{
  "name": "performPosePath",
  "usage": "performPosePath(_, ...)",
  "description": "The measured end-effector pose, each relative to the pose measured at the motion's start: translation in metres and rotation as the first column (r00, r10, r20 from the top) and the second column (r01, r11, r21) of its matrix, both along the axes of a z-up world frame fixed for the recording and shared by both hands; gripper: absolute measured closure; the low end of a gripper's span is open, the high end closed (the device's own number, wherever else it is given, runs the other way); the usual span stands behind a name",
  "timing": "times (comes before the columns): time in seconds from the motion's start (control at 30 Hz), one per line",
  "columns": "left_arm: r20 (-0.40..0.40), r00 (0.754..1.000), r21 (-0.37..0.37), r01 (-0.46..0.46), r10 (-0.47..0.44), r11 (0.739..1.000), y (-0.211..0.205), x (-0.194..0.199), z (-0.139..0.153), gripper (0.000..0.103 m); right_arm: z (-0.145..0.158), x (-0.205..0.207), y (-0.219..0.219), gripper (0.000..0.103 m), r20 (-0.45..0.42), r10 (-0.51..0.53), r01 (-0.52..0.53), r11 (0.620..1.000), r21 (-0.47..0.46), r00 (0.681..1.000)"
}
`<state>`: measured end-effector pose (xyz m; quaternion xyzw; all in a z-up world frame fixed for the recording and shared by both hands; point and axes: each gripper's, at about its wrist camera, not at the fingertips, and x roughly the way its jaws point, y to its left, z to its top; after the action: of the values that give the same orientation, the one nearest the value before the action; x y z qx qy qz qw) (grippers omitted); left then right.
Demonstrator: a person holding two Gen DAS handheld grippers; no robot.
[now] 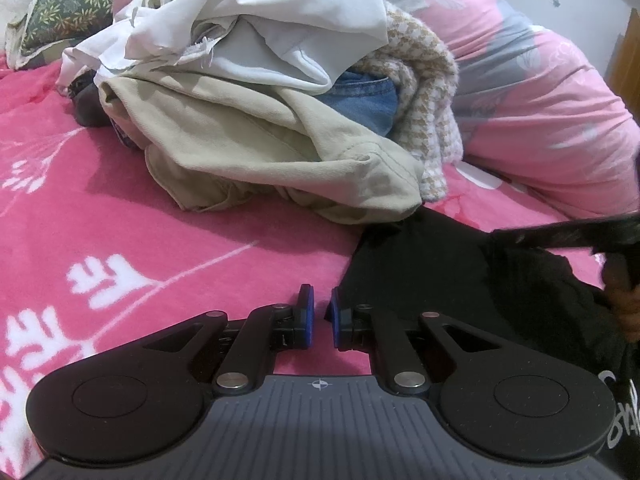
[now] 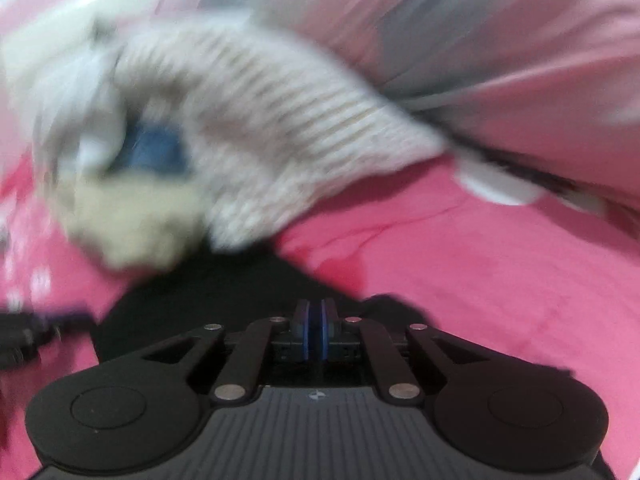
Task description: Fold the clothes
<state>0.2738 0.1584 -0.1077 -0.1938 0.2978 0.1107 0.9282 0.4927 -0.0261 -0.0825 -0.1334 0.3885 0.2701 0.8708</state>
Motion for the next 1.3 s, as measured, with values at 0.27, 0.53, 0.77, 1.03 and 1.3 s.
performPosePath(0.27, 0.002, 1.0, -0.017, -0.018, 0.018, 1.0, 0.005, -0.002, 0.002, 0.094, 0.033, 0.014, -0.007, 0.098, 0.023, -0.17, 0.16, 0.96, 0.23, 0.985)
performPosePath(0.53, 0.009, 0.999, -0.025, -0.03, 0.03, 0.999, 0.005, -0.002, 0.005, 0.092, 0.019, -0.015, 0.012, 0.098, -0.165, -0.059, 0.07, 0.996, 0.062, 0.985)
performPosePath(0.77, -0.004, 0.999, -0.027, -0.041, 0.041, 0.999, 0.008, 0.0, 0.0, 0.092, -0.003, 0.012, 0.07, 0.098, -0.072, -0.103, 0.113, 0.982, 0.15, 0.992)
performPosePath(1.03, 0.013, 0.999, -0.022, -0.048, 0.049, 0.999, 0.009, -0.003, 0.003, 0.092, 0.035, -0.002, 0.007, 0.098, -0.062, -0.255, 0.262, 0.92, 0.291, 0.965)
performPosePath(1.3, 0.016, 0.998, 0.0, -0.058, 0.058, 0.998, 0.006, -0.004, 0.005, 0.09, 0.086, -0.046, -0.148, 0.097, -0.089, -0.451, 0.46, 0.866, 0.197, 0.888)
